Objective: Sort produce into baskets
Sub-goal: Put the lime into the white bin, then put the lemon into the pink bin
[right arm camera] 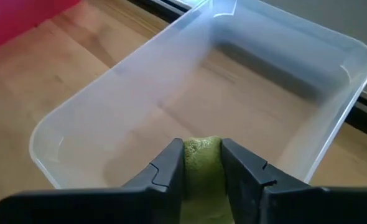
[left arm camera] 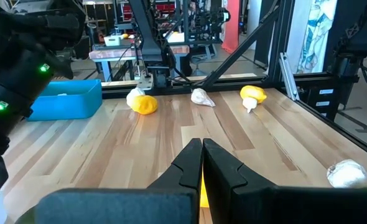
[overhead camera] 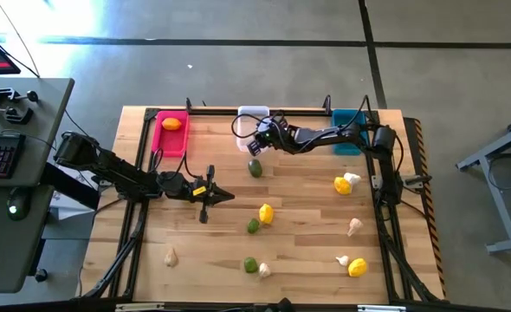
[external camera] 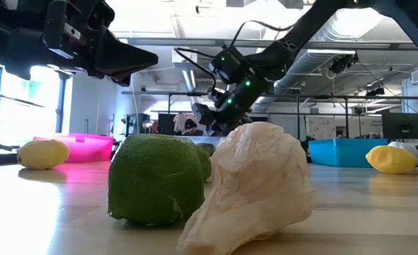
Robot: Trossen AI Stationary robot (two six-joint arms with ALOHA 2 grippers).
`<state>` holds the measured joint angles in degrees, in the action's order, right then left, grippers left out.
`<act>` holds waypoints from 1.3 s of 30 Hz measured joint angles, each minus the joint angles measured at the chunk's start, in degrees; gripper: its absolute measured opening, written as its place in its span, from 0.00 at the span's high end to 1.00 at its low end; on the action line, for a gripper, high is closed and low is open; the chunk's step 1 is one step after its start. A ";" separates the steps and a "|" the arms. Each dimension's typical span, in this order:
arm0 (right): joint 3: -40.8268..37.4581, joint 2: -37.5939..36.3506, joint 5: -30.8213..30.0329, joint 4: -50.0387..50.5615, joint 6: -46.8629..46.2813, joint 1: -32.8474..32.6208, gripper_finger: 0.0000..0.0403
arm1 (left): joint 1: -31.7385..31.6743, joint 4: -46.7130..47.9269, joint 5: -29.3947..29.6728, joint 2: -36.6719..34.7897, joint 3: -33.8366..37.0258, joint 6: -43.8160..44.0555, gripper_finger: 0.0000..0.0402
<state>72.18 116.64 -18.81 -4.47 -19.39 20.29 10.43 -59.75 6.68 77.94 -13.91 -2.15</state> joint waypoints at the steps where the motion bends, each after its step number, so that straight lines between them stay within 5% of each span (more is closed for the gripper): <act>1: 0.00 0.00 -0.13 -0.02 0.08 0.01 0.78 | 0.00 0.00 0.02 0.00 0.00 0.00 1.00; 17: 0.00 -0.62 -5.92 -1.36 6.22 -2.10 0.49 | -0.01 -0.02 0.60 0.01 0.00 0.02 1.00; 21: 0.00 -2.94 -7.72 -1.41 7.88 -3.86 0.60 | -0.01 0.02 0.70 0.00 -0.02 0.02 1.00; 27: -0.25 -3.85 -13.59 -4.09 14.12 -8.10 0.96 | -0.02 0.35 0.96 0.00 -0.02 0.02 1.00; 39: -21.16 -3.80 -14.31 -40.23 7.91 -13.89 1.00 | 0.00 2.10 0.98 0.02 -0.02 -0.26 1.00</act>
<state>51.02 112.84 -33.12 -44.69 -11.47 6.40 10.44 -57.65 7.66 77.95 -13.93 -2.42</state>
